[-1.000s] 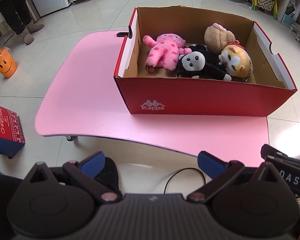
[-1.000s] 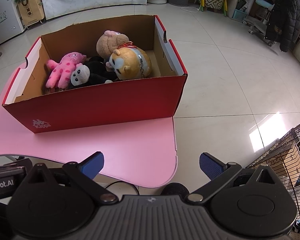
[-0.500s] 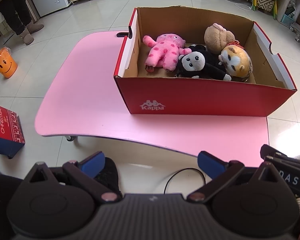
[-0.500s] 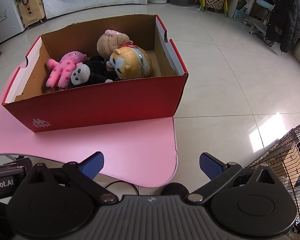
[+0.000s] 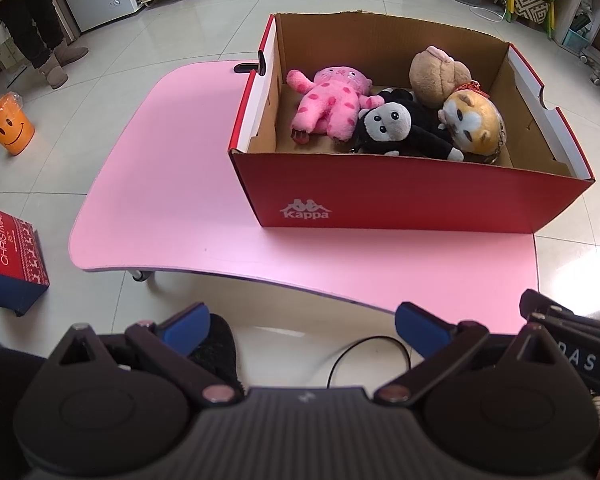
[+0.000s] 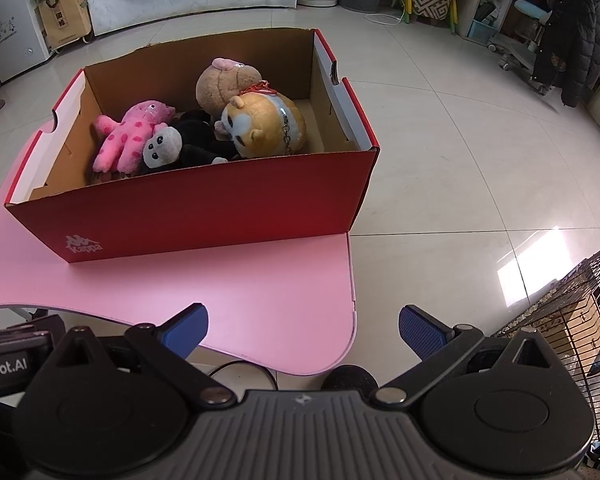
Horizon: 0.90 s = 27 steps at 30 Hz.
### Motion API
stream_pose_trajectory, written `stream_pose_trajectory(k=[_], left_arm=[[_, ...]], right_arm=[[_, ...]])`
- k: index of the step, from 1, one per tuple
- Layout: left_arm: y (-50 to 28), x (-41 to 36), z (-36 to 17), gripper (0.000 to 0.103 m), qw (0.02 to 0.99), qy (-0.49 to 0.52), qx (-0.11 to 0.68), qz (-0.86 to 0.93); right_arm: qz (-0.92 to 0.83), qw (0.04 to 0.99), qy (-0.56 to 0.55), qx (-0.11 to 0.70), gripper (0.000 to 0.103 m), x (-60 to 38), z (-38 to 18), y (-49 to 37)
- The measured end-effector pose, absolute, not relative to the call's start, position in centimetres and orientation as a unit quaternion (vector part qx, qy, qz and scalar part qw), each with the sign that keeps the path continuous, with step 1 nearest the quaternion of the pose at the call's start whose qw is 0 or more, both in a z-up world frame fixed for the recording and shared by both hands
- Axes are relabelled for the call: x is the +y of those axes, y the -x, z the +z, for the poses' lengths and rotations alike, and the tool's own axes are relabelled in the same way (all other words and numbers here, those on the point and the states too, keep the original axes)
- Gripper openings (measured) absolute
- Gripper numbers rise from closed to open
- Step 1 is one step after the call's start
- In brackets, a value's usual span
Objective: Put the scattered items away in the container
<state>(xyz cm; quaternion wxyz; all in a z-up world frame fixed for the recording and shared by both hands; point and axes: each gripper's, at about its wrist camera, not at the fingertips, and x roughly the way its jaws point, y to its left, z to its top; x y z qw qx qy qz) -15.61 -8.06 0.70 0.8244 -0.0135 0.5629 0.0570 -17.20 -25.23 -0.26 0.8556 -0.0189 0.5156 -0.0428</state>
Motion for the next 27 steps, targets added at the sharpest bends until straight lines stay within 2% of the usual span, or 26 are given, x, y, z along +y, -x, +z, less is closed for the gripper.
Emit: stream_pose_trajectory(k=[11, 17, 19, 23, 27], left_arm=[[15.7, -7.95, 0.76, 0.103, 0.825, 0.014, 0.563, 0.057], [15.82, -7.98, 0.84, 0.102, 0.826, 0.017, 0.561, 0.05], [15.87, -8.13, 0.89, 0.098, 0.828, 0.013, 0.559, 0.046], [15.94, -8.41, 0.83, 0.089, 0.827, 0.006, 0.56, 0.041], [15.96, -8.58, 0.77, 0.071, 0.827, 0.003, 0.561, 0.038]], right_arm=[[-0.041, 0.856, 0.018, 0.515, 0.103, -25.18, -0.21, 17.24], [-0.038, 0.856, 0.014, 0.515, 0.095, -25.19, -0.24, 17.24], [-0.035, 0.856, 0.01, 0.515, 0.091, -25.23, -0.23, 17.25], [-0.033, 0.856, 0.008, 0.516, 0.09, -25.21, -0.26, 17.26], [-0.03, 0.856, 0.006, 0.517, 0.082, -25.19, -0.25, 17.28]])
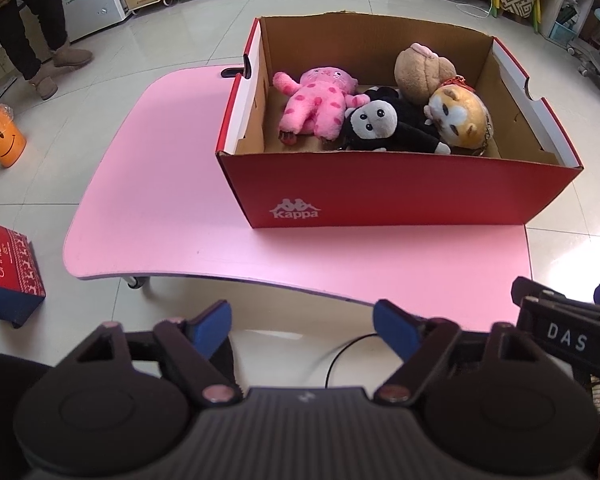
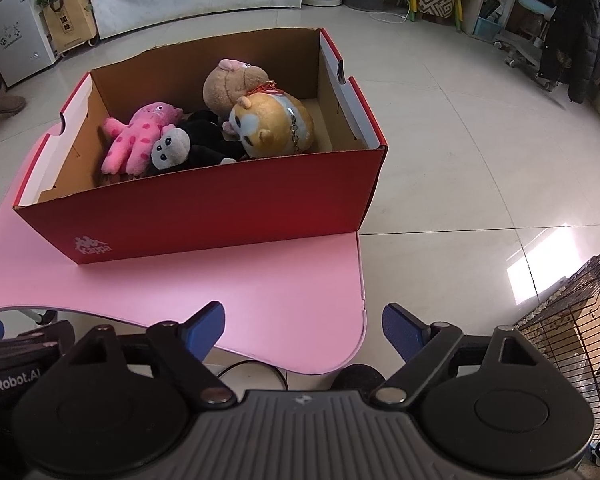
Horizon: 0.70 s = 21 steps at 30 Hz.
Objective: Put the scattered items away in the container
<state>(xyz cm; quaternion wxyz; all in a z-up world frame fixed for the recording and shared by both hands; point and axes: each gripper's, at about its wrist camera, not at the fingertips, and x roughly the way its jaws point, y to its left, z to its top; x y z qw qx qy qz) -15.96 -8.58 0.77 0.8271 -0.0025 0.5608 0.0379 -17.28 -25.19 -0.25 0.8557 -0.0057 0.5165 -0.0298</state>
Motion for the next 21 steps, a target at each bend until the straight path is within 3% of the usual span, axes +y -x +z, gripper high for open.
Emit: stream_pose_trajectory(k=[2, 7, 9, 12, 14, 21], left_arm=[[15.97, -8.57, 0.74, 0.065, 0.827, 0.004, 0.561, 0.037], [16.05, -8.54, 0.75, 0.037, 0.829, 0.002, 0.558, 0.034], [16.11, -8.57, 0.78, 0.017, 0.831, -0.002, 0.556, 0.034], [16.18, -8.51, 0.85, 0.01, 0.833, -0.002, 0.552, 0.034], [16.21, -8.47, 0.94, 0.006, 0.836, -0.003, 0.548, 0.035], [16.22, -8.52, 1.09, 0.004, 0.84, 0.0, 0.543, 0.026]], right_arm=[[-0.029, 0.853, 0.003, 0.52, 0.075, -25.23, -0.36, 17.25], [-0.023, 0.851, -0.003, 0.525, 0.056, -25.24, -0.5, 17.27], [-0.021, 0.85, -0.003, 0.527, 0.048, -25.21, -0.58, 17.27], [-0.02, 0.848, -0.002, 0.529, 0.034, -25.15, -0.72, 17.25], [-0.021, 0.848, -0.004, 0.53, 0.017, -25.23, -0.76, 17.22], [-0.024, 0.849, -0.004, 0.527, 0.011, -25.28, -0.67, 17.27]])
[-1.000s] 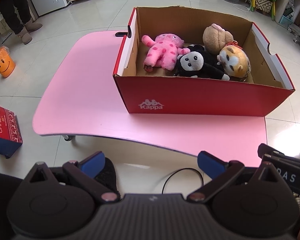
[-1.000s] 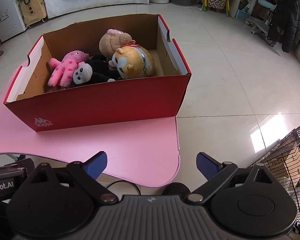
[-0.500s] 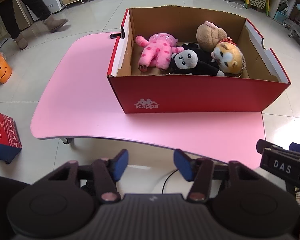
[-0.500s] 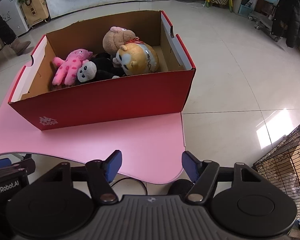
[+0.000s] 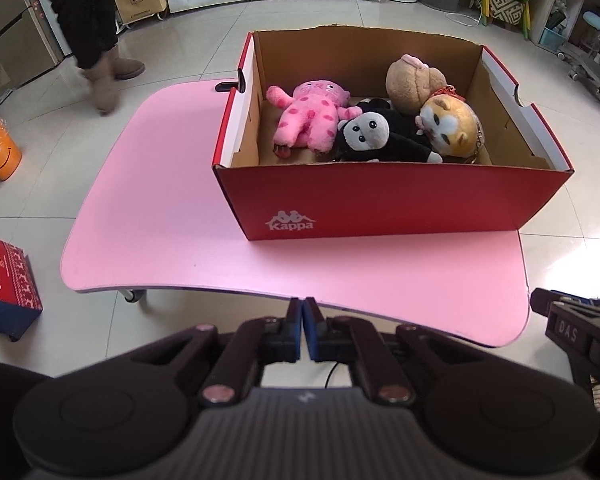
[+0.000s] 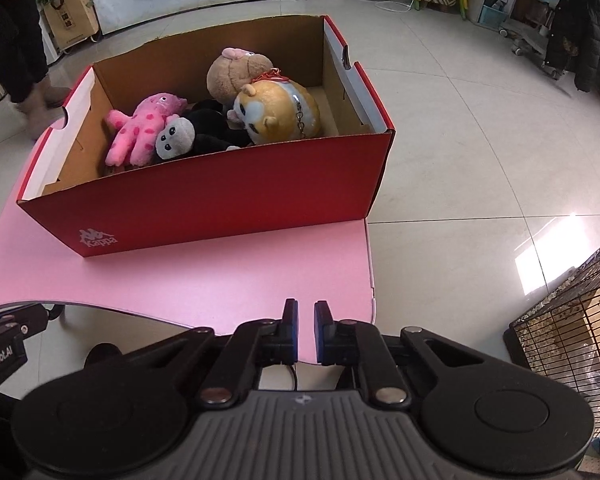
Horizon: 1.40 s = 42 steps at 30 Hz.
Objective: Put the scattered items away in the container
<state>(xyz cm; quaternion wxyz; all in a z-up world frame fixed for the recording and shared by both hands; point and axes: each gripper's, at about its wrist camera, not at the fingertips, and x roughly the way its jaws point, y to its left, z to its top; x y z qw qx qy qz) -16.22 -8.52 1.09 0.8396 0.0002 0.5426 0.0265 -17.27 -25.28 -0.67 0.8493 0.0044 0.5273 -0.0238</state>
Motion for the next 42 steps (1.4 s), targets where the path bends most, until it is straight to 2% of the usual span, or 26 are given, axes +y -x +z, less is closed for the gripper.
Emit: stream_pose_trajectory(k=[2, 5, 6, 7, 9, 10, 11, 14, 16, 34, 42], left_arm=[[16.2, -8.5, 1.0, 0.004, 0.838, 0.002, 0.546, 0.022], [16.1, -8.5, 0.9, 0.014, 0.834, 0.008, 0.551, 0.018], [16.2, -8.5, 0.9, 0.026, 0.834, 0.008, 0.551, 0.018], [16.2, -8.6, 0.9, 0.034, 0.835, 0.008, 0.549, 0.019], [16.3, -8.6, 1.0, 0.062, 0.838, 0.009, 0.546, 0.019], [16.3, -8.6, 1.0, 0.069, 0.839, 0.01, 0.544, 0.02], [16.3, -8.5, 1.1, 0.084, 0.84, 0.012, 0.542, 0.019], [16.3, -8.4, 1.2, 0.102, 0.842, 0.02, 0.538, 0.02], [16.1, -8.3, 1.1, 0.103, 0.839, 0.026, 0.543, 0.025], [16.0, -7.8, 0.7, 0.103, 0.832, 0.013, 0.552, 0.045], [15.8, -8.0, 1.4, 0.103, 0.838, -0.033, 0.542, 0.051]], right_arm=[[-0.027, 0.849, -0.004, 0.528, 0.011, -25.3, -0.7, 17.2], [-0.035, 0.847, -0.007, 0.53, 0.012, -25.4, -0.8, 17.1], [-0.037, 0.847, -0.007, 0.531, 0.014, -25.5, -0.8, 17.1], [-0.037, 0.846, -0.007, 0.532, 0.022, -25.5, -0.8, 17.1], [-0.037, 0.846, -0.004, 0.532, 0.035, -25.4, -0.8, 17.1], [-0.038, 0.847, -0.002, 0.531, 0.048, -25.3, -0.8, 17.1], [-0.041, 0.847, 0.002, 0.53, 0.061, -25.2, -0.7, 17.1], [-0.045, 0.852, 0.008, 0.522, 0.073, -25.1, -0.5, 17.1], [-0.05, 0.851, 0.008, 0.523, 0.077, -25.2, -0.5, 17.0], [-0.059, 0.845, 0.007, 0.531, 0.078, -25.1, -0.6, 16.7], [-0.052, 0.854, -0.021, 0.517, 0.079, -24.8, 0.0, 16.8]])
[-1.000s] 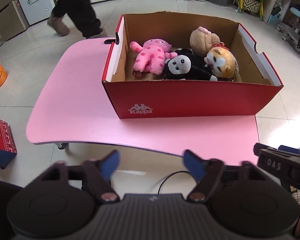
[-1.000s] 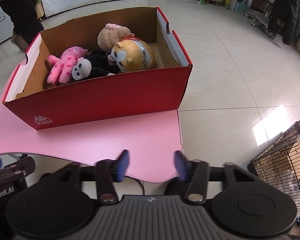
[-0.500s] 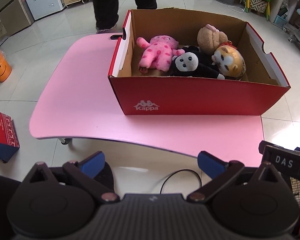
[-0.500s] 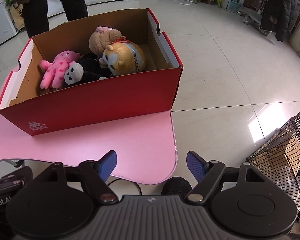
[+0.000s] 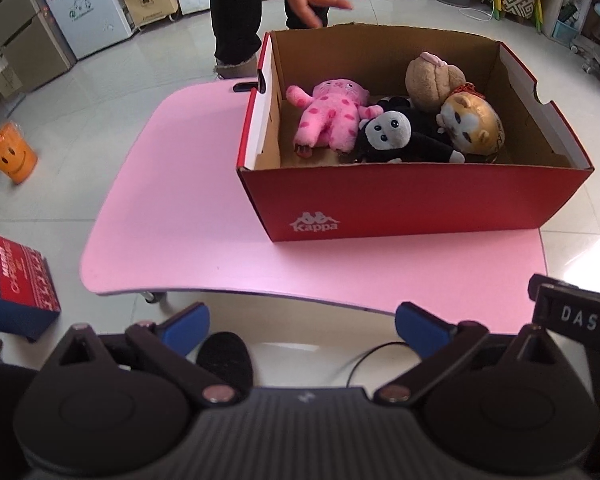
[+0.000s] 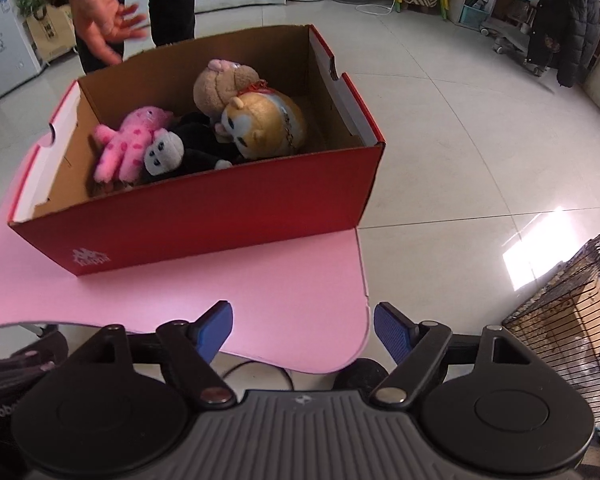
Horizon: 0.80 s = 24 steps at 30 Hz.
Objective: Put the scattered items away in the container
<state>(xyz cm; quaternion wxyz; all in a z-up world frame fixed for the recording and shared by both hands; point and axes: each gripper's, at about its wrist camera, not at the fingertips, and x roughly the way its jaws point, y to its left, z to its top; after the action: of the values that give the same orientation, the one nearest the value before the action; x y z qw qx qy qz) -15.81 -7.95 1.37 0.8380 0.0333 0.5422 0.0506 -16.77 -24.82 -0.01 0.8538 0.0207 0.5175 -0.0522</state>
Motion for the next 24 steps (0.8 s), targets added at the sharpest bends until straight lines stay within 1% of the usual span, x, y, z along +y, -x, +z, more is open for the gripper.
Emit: stream_pose_trajectory(k=[5, 10, 15, 20, 24], left_arm=[[16.1, -7.4, 2.0, 0.103, 0.844, -0.024, 0.535, 0.036], [16.2, -6.6, 1.9, 0.103, 0.842, -0.026, 0.537, 0.042], [15.9, -5.4, 1.8, 0.103, 0.845, -0.031, 0.532, 0.052], [14.6, -3.7, 1.6, 0.103, 0.842, -0.01, 0.536, 0.059], [13.9, -3.2, 1.9, 0.103, 0.847, -0.018, 0.529, 0.061]], right_arm=[[-0.035, 0.859, -0.044, 0.509, 0.08, -24.4, 0.4, 17.1], [-0.026, 0.864, -0.03, 0.502, 0.081, -23.7, 0.8, 17.3], [-0.038, 0.873, -0.049, 0.484, 0.081, -25.1, 2.0, 17.2], [-0.054, 0.878, -0.045, 0.473, 0.081, -26.6, 3.2, 15.7], [-0.068, 0.881, -0.03, 0.467, 0.082, -27.6, 3.4, 14.1]])
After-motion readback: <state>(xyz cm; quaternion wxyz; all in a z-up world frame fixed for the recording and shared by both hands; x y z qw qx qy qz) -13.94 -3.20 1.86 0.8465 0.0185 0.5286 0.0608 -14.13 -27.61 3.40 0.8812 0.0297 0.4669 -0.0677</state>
